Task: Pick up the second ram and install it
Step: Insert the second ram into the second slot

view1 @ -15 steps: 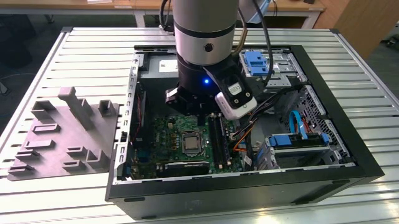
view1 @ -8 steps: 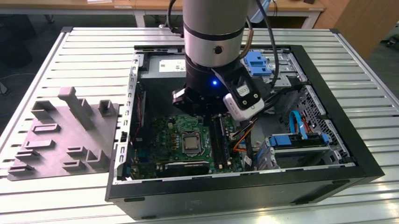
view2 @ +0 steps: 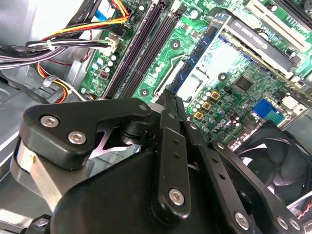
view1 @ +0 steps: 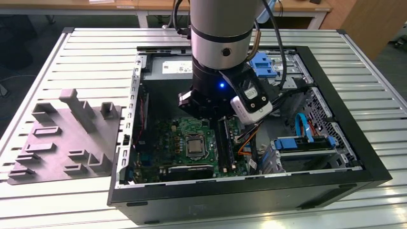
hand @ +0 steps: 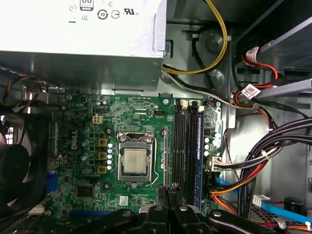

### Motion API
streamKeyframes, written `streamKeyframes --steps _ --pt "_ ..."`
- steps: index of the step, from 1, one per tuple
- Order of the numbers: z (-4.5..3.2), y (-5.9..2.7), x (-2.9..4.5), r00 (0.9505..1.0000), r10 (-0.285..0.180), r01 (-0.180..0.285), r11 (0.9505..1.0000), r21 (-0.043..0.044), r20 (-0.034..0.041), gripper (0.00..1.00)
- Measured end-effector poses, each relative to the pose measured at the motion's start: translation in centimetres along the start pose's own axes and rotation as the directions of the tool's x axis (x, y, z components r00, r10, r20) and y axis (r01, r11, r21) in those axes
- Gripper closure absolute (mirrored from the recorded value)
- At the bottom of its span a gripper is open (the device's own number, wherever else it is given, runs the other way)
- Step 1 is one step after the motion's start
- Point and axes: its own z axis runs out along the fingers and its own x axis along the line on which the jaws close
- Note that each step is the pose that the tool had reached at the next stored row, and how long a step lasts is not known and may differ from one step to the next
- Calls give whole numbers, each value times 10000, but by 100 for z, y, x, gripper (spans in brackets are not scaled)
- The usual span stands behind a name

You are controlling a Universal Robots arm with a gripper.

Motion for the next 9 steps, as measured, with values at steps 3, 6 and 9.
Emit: streamKeyframes --steps 3,6,9 --pt "14 0 -1 10000 -2 2 10000 -4 21 88" --pt "53 -1 2 10000 -1 1 10000 0 82 88" --pt "91 -1 2 9999 -3 3 10000 2 105 88"
